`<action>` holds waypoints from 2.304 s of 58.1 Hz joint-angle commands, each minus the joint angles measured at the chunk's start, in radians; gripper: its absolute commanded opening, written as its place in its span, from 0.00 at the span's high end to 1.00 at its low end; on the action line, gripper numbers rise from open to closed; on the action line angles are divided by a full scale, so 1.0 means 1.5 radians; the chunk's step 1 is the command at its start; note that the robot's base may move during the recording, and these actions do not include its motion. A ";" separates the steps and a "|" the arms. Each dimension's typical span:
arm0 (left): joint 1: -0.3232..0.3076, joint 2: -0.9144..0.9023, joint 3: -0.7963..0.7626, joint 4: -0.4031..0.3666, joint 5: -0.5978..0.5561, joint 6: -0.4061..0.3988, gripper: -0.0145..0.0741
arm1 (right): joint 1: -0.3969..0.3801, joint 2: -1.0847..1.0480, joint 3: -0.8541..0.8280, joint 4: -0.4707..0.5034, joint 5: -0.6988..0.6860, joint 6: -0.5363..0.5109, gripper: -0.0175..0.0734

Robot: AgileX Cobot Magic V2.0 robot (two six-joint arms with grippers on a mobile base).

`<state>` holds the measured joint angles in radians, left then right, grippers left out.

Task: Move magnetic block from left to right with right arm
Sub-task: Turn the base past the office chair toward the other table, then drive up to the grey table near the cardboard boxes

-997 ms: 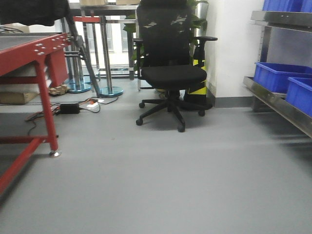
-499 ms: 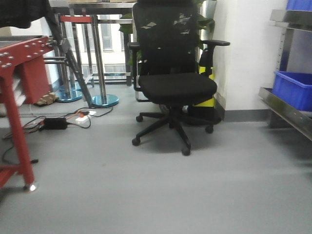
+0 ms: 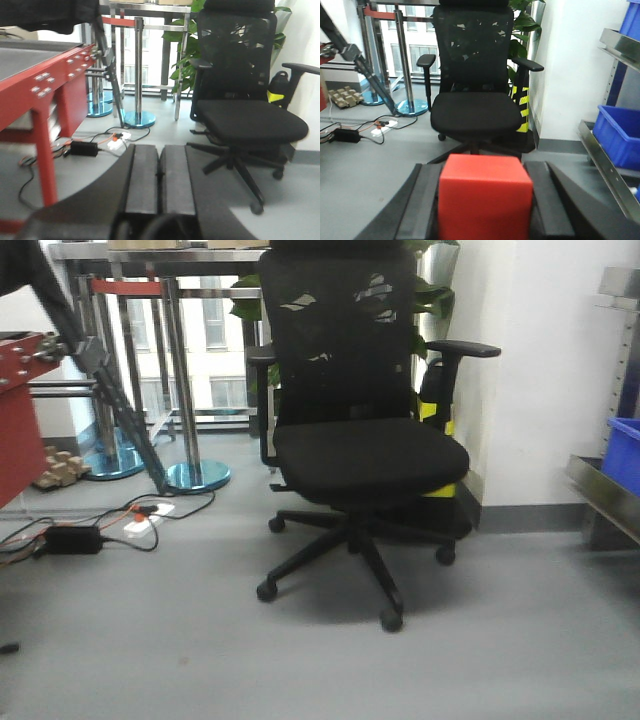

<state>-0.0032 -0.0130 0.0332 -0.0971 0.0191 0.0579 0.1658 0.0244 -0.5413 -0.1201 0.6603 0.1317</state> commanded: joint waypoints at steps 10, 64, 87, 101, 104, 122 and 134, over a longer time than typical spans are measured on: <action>0.000 -0.005 0.005 -0.003 -0.054 -0.004 0.98 | -0.001 0.014 -0.018 -0.006 -0.060 -0.005 0.55; 0.000 -0.005 0.005 -0.003 -0.054 -0.004 0.98 | -0.001 0.014 -0.018 -0.006 -0.060 -0.005 0.55; 0.000 -0.005 0.005 -0.003 -0.054 -0.004 0.98 | -0.001 0.014 -0.018 -0.006 -0.060 -0.005 0.55; 0.000 -0.005 0.005 -0.003 -0.054 -0.004 0.98 | -0.001 0.014 -0.018 -0.006 -0.060 -0.005 0.55; 0.000 -0.005 0.005 -0.003 -0.054 -0.004 0.98 | -0.001 0.014 -0.018 -0.006 -0.060 -0.005 0.55; 0.000 -0.005 0.005 -0.003 -0.054 -0.004 0.98 | -0.001 0.014 -0.018 -0.006 -0.060 -0.005 0.55; 0.000 -0.005 0.005 -0.003 -0.054 -0.004 0.98 | -0.001 0.014 -0.018 -0.006 -0.060 -0.005 0.55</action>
<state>-0.0032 -0.0130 0.0332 -0.0971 0.0191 0.0579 0.1658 0.0244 -0.5413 -0.1201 0.6603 0.1317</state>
